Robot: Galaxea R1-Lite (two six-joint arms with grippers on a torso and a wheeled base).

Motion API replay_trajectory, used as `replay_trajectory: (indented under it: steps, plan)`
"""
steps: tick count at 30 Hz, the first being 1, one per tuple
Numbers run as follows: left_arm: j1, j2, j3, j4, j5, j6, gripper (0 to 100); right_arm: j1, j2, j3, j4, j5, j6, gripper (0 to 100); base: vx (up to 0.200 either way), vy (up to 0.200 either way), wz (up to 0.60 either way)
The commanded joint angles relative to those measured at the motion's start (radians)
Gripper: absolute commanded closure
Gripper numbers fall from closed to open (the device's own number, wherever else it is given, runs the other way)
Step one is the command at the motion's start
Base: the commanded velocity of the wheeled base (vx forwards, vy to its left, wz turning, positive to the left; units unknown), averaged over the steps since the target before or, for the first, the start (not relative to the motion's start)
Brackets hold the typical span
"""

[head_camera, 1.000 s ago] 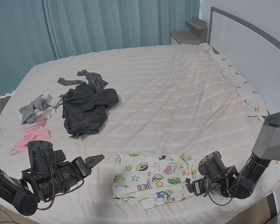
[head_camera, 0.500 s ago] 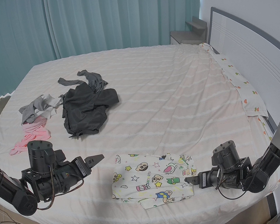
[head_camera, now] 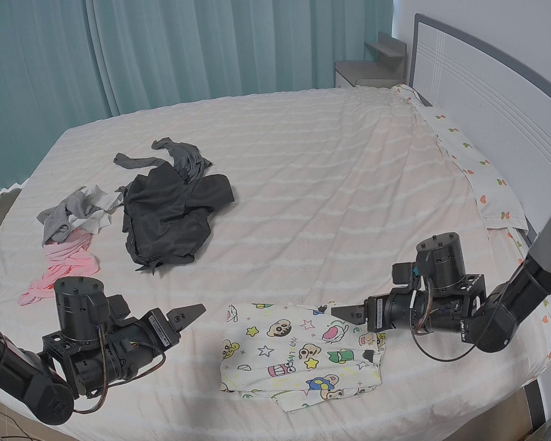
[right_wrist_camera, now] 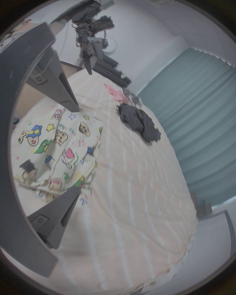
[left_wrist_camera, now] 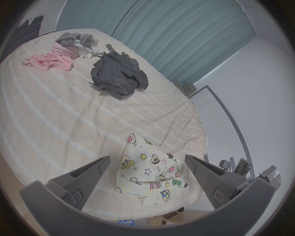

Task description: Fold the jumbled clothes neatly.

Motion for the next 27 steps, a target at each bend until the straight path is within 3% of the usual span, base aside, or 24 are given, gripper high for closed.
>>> replay_trajectory:
  steps: [1,4,12,26,27]
  plan:
    - [0.000,0.004,0.000,0.001,0.000,-0.001,0,-0.017,0.160,-0.101,0.000,0.045,-0.115,0,0.000,0.000,0.00]
    - [0.000,0.013,0.000,-0.001,-0.005,-0.001,0,-0.022,0.215,-0.146,0.005,0.046,-0.162,0,0.000,0.000,0.00]
    - [-0.002,0.016,0.003,-0.001,-0.008,0.000,0,-0.046,0.267,-0.299,0.107,0.045,-0.182,0,0.000,0.000,0.00]
    - [-0.005,0.017,0.008,-0.002,-0.008,0.000,0,-0.040,0.304,-0.367,0.156,0.045,-0.231,0,0.000,0.000,0.00]
    - [-0.005,0.019,0.008,-0.002,-0.008,0.000,0,-0.039,0.307,-0.367,0.159,0.045,-0.238,100,0.000,0.000,0.00]
